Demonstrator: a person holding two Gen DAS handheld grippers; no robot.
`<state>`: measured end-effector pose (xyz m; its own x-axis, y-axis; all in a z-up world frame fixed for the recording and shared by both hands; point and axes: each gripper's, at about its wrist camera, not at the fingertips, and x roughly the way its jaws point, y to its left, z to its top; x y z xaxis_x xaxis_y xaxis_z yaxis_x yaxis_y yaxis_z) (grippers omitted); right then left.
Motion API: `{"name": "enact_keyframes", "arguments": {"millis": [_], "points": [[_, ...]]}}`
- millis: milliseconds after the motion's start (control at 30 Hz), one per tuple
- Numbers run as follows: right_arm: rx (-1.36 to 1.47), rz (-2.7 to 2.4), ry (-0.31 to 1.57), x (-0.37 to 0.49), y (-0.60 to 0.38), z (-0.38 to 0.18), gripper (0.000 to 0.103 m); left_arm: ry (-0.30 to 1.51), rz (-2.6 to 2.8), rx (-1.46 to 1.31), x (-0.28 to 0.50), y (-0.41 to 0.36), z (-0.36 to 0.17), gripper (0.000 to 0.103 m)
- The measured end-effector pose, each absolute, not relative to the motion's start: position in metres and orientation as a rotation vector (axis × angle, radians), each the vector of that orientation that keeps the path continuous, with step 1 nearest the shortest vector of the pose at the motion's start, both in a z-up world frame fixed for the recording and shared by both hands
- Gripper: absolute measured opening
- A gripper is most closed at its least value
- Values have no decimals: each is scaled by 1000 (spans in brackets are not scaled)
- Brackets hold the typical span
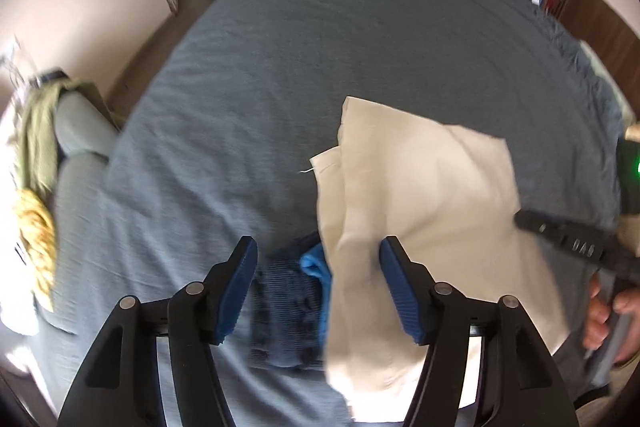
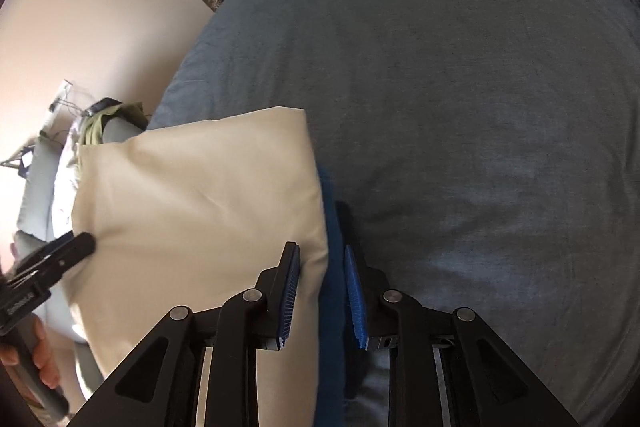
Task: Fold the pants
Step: 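Carry the pants onto the blue clothes stack and open both grippers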
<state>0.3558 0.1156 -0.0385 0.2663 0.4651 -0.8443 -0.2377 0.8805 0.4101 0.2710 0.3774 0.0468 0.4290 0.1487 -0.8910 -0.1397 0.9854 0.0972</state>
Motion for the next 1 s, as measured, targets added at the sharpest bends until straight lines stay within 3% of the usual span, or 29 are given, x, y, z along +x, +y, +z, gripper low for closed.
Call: {"name": "enact_keyframes", "arguments": {"millis": [267, 500, 633, 700, 767, 1000], "points": [[78, 345, 1130, 361, 114, -14, 27, 989, 295, 170, 260, 368, 83, 62], [229, 576, 989, 383, 112, 9, 27, 929, 84, 71, 309, 362, 83, 62], [240, 590, 987, 402, 117, 1, 27, 977, 33, -92, 332, 380, 70, 48], [236, 583, 991, 409, 120, -4, 27, 1011, 8, -137, 339, 383, 61, 34], [235, 599, 998, 413, 124, -8, 27, 1032, 7, -163, 342, 385, 53, 9], [159, 497, 1061, 417, 124, -33, 27, 1042, 82, -140, 340, 393, 40, 6]]}}
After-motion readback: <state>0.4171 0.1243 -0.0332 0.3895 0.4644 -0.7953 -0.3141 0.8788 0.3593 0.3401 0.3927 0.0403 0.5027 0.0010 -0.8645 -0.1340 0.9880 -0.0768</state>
